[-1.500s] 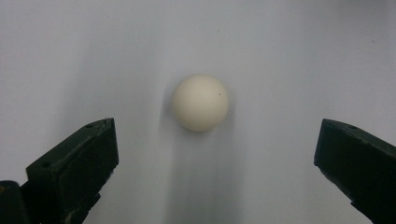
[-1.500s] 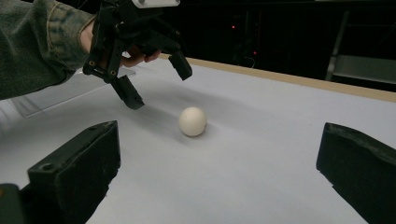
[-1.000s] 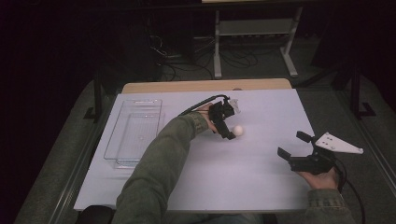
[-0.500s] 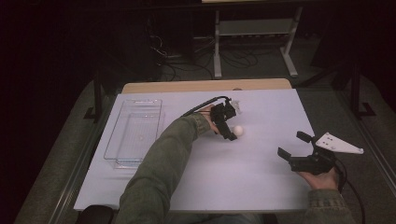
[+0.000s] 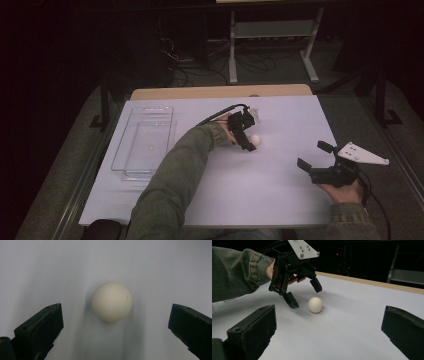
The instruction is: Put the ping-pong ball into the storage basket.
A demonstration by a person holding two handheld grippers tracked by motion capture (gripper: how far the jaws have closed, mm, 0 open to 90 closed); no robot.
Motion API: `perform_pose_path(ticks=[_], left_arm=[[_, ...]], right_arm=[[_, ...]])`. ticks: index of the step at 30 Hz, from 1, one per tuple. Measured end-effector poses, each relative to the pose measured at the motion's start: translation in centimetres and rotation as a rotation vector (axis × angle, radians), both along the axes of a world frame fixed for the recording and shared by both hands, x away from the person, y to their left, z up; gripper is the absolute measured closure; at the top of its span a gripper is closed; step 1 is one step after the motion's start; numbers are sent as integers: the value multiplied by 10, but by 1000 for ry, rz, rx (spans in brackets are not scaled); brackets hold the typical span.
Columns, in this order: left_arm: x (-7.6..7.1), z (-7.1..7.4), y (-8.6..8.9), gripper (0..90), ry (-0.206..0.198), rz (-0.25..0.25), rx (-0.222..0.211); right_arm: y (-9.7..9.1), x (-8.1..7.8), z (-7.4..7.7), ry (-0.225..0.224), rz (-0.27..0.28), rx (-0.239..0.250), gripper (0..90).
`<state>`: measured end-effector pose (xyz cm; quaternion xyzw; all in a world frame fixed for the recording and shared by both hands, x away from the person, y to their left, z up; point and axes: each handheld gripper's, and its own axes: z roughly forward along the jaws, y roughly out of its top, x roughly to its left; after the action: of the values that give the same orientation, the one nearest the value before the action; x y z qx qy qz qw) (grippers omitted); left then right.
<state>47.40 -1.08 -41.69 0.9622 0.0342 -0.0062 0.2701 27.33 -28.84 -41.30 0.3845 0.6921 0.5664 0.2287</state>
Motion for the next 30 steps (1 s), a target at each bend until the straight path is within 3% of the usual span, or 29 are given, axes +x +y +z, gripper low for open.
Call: perform_pose_path(ticks=[20, 30], left_arm=[[3, -6, -4, 1, 12, 10, 4], [1, -6, -6, 82, 7, -1, 8]], right_arm=[[0, 0, 0, 0, 1, 1, 0], [0, 1, 0, 2, 5, 1, 0]])
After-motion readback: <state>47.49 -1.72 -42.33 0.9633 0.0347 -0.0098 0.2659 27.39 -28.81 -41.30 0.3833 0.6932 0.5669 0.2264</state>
